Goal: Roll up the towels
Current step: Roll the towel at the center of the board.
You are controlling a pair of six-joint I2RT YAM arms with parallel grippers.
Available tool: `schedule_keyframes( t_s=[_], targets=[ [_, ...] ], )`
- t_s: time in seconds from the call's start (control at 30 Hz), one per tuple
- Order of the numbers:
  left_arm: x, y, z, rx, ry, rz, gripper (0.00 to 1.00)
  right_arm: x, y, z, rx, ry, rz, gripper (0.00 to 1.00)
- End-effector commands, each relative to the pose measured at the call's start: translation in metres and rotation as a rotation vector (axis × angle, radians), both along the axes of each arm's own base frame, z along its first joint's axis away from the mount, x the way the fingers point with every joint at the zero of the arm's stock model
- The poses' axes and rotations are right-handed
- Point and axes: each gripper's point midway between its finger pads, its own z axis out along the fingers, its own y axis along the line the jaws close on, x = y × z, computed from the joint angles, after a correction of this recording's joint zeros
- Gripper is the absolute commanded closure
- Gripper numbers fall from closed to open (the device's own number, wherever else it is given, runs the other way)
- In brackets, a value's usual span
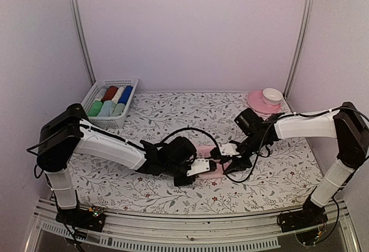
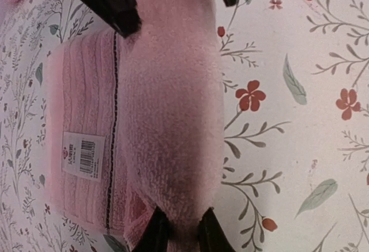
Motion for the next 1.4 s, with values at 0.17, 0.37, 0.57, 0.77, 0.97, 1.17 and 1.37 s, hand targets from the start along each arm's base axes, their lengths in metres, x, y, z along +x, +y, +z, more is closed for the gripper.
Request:
schedule_keyframes(
  t_s=[0.17,0.37,0.57,0.77,0.97,1.17,1.37],
  targets=[
    [-0.03,0.02,-0.011,0.039,0.48,0.037,0.88,0.009,-0.007,0.038,0.137,-0.307,0.018,0.5],
    [-0.021,0.02,-0.016,0.025,0.638,0.075,0.86,-0.004,-0.005,0.034,0.13,-0.327,0.074,0.49],
    [-0.012,0.03,-0.03,0.006,0.753,0.132,0.85,-0.009,0.005,0.009,0.055,-0.379,0.103,0.49],
    [-0.007,0.032,-0.031,-0.044,0.834,0.14,0.84,0.003,0.009,-0.013,-0.013,-0.425,0.053,0.51],
    [-0.004,0.031,-0.036,-0.038,0.881,0.144,0.82,0.014,0.012,-0.019,-0.041,-0.467,0.01,0.53],
    [0.004,0.035,-0.039,-0.052,0.899,0.181,0.77,0.012,0.011,-0.032,-0.08,-0.453,0.024,0.64],
    [0.017,0.035,-0.027,-0.08,0.84,0.208,0.59,0.006,0.009,-0.046,-0.137,-0.373,0.038,0.92]
  ],
)
